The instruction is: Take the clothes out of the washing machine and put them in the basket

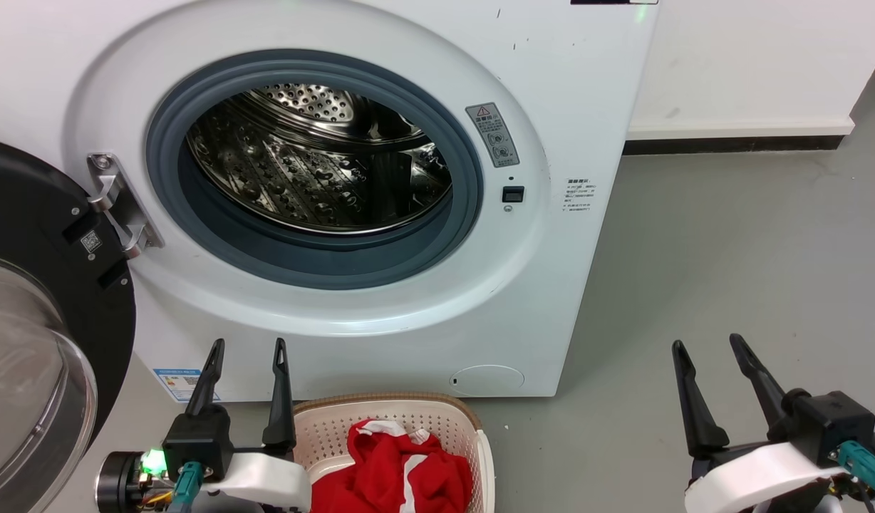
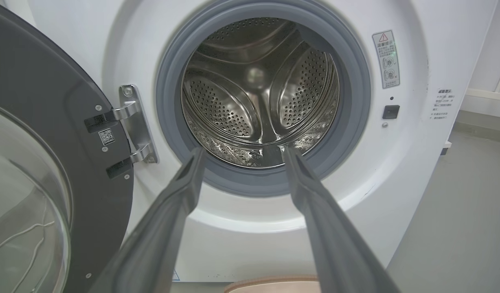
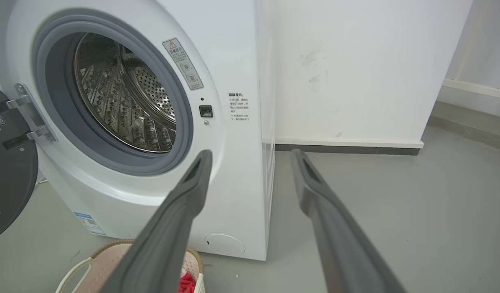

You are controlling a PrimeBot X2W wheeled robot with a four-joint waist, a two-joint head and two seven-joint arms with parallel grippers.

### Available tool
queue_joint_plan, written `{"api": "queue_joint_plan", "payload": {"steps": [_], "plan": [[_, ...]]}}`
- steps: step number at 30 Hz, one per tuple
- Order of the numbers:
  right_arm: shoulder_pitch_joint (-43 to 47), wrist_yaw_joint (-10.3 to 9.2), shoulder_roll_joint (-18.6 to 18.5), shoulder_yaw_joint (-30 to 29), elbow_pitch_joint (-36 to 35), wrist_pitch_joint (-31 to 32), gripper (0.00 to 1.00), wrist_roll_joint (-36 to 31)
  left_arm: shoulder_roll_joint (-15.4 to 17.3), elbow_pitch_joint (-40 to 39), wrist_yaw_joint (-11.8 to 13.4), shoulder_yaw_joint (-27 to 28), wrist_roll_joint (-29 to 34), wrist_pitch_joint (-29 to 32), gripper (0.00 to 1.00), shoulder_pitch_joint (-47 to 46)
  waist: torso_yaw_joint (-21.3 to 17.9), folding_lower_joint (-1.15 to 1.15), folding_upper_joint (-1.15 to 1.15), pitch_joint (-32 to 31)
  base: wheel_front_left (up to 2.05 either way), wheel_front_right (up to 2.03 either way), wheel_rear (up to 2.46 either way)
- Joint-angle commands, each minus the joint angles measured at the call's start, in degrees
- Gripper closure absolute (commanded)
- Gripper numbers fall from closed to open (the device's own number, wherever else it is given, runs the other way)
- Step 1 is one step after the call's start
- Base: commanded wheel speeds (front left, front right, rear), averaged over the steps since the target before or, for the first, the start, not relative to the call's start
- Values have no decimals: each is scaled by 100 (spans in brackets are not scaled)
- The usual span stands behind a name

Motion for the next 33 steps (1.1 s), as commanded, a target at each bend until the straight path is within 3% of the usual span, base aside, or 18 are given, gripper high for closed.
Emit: {"api": "queue_joint_plan", "payload": {"steps": [1, 21, 22, 25, 33], "plan": [[39, -4, 6, 20, -28, 13, 0, 3, 29, -49, 20, -16, -18, 27, 0, 83, 5, 1, 0, -3, 0, 0, 0], [30, -4, 6, 102, 31, -54, 0, 79, 143, -226, 77, -30, -151, 128, 0, 150, -57, 1, 0, 11, 0, 0, 0], [19, 0, 0, 105, 29, -34, 100, 81, 136, -198, 64, -8, -136, 124, 100, 93, -58, 1, 0, 11, 0, 0, 0], [52, 0, 0, 135, 125, -41, 100, 160, 109, -68, 36, 9, -222, 150, 100, 104, -58, 1, 0, 12, 0, 0, 0], [-73, 0, -67, 105, 310, -8, 100, 1195, 57, 48, -112, 151, -1188, 371, 100, 8, -54, 1, 0, 16, 0, 0, 0]]}}
